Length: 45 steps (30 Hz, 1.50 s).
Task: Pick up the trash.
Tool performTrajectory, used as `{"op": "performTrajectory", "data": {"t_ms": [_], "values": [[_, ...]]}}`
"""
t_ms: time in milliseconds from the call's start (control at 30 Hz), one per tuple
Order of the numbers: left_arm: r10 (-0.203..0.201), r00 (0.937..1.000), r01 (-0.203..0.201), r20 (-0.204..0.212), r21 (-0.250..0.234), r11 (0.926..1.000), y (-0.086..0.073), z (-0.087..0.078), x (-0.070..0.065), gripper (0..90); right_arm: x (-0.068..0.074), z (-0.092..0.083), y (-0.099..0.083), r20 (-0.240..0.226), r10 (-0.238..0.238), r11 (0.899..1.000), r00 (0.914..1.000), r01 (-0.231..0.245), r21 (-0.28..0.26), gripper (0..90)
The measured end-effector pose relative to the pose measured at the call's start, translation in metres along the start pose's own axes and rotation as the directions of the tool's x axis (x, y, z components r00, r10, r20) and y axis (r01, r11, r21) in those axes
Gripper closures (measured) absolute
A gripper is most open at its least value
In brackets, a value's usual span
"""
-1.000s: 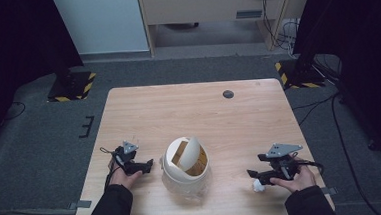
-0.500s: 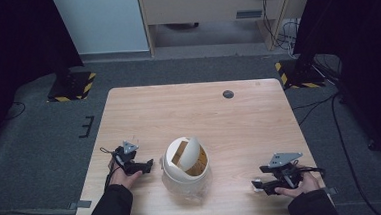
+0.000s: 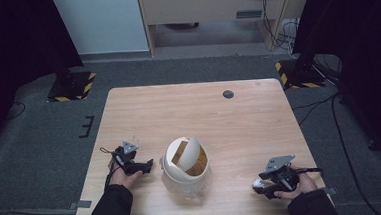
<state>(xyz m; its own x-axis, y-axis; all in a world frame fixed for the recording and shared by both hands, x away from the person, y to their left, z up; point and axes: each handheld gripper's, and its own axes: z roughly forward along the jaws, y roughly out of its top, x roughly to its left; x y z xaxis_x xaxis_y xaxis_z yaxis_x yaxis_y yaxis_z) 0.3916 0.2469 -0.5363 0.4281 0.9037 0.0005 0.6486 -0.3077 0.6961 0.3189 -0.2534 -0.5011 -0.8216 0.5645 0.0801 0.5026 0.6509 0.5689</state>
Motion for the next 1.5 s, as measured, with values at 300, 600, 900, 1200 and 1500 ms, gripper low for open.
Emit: {"op": "performTrajectory", "data": {"t_ms": [300, 600, 900, 1200, 1500], "values": [[0.000, 1.0000, 0.000, 0.000, 0.000, 1.0000, 0.000, 0.000, 0.000, 0.0, -0.001, 0.004, 0.001, -0.002, -0.022, 0.999, 0.9998, 0.022, 0.037, 50.8], [0.000, 1.0000, 0.000, 0.000, 0.000, 1.0000, 0.000, 0.000, 0.000, 0.0, 0.000, 0.005, 0.003, -0.002, -0.015, 0.998, 0.9999, 0.016, 0.064, 61.4], [0.000, 1.0000, 0.000, 0.000, 0.000, 1.0000, 0.000, 0.000, 0.000, 0.0, -0.001, 0.001, 0.006, -0.005, 0.040, 0.998, 0.9992, -0.040, 0.048, 65.9], [0.000, 1.0000, 0.000, 0.000, 0.000, 1.0000, 0.000, 0.000, 0.000, 0.0, -0.004, -0.009, 0.010, -0.002, 0.090, 0.994, 0.9959, -0.090, -0.058, 65.7], [0.000, 1.0000, 0.000, 0.000, 0.000, 1.0000, 0.000, 0.000, 0.000, 0.0, -0.007, -0.018, 0.014, -0.003, 0.133, 0.978, 0.9911, -0.132, -0.165, 65.7]]}}
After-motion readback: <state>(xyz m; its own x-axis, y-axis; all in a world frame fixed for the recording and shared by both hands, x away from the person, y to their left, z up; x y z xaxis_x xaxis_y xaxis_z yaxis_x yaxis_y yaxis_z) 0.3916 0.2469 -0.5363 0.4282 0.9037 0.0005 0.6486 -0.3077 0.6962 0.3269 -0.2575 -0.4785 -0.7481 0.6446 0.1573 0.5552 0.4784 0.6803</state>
